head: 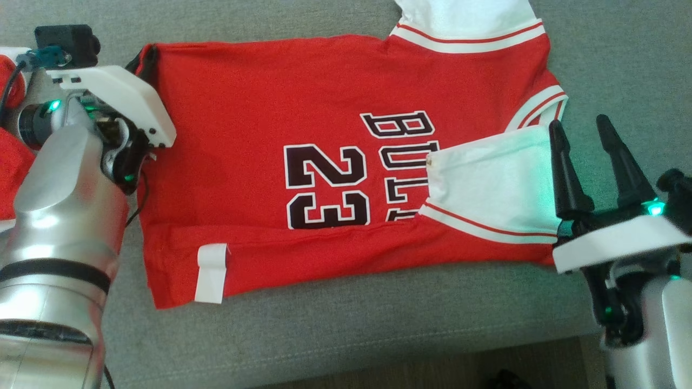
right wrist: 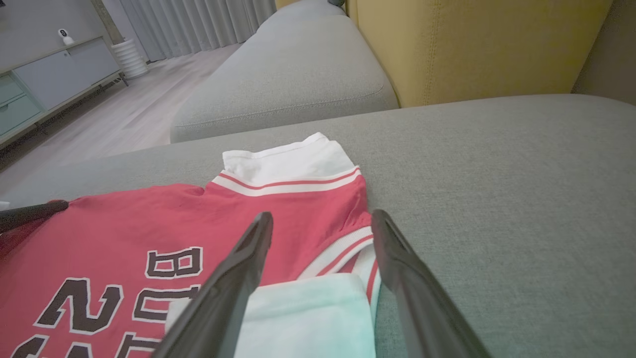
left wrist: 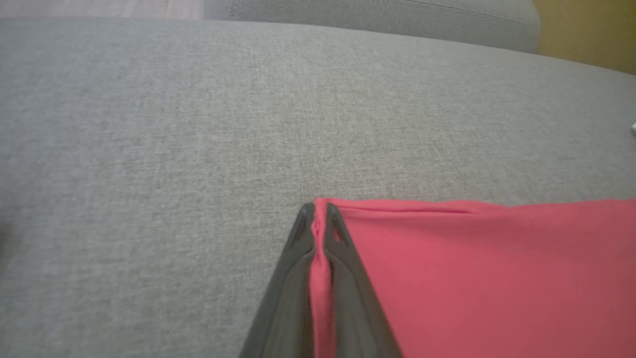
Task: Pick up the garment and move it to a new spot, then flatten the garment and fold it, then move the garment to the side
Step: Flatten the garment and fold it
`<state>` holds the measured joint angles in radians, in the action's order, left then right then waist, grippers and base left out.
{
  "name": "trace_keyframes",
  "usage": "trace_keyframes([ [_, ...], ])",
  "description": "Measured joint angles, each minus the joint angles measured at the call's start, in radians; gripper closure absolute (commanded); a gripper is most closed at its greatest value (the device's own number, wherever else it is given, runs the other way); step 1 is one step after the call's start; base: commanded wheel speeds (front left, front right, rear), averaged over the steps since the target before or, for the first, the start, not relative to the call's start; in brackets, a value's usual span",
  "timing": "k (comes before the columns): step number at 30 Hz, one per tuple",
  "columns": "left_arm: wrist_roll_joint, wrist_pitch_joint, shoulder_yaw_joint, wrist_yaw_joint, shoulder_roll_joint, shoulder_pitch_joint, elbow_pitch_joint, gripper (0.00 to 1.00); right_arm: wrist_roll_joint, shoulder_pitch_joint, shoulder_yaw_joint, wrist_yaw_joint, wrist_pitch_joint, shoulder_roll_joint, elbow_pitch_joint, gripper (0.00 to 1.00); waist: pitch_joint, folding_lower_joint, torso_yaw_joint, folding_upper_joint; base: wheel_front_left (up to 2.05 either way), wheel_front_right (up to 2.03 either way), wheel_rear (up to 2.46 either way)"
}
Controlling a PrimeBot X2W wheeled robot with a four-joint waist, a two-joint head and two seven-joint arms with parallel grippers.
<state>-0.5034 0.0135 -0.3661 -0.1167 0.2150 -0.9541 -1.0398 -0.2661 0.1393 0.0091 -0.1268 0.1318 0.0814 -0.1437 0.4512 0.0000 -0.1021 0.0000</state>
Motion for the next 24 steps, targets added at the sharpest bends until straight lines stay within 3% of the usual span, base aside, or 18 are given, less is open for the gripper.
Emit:
trace_keyframes([
  [6,0.012,0.054,-0.025,-0.007,-0.014,-0.028,-0.036,1.00,-0.037,0.152,-0.020,0.000,0.029,0.063,0.125,0.00,0.005,0.0000,0.016,0.0000,0.00,0.00,0.00],
  [16,0.018,0.088,-0.080,-0.008,-0.114,-0.110,-0.059,1.00,-0.109,0.514,0.009,0.000,0.125,0.169,0.410,0.00,0.049,0.0002,0.113,0.0000,0.00,0.00,0.00],
  [24,0.005,0.101,-0.151,-0.014,-0.170,-0.159,-0.047,1.00,-0.129,0.784,0.075,0.000,0.225,0.252,0.725,0.00,0.102,0.0002,0.207,0.0000,0.00,0.00,0.00],
])
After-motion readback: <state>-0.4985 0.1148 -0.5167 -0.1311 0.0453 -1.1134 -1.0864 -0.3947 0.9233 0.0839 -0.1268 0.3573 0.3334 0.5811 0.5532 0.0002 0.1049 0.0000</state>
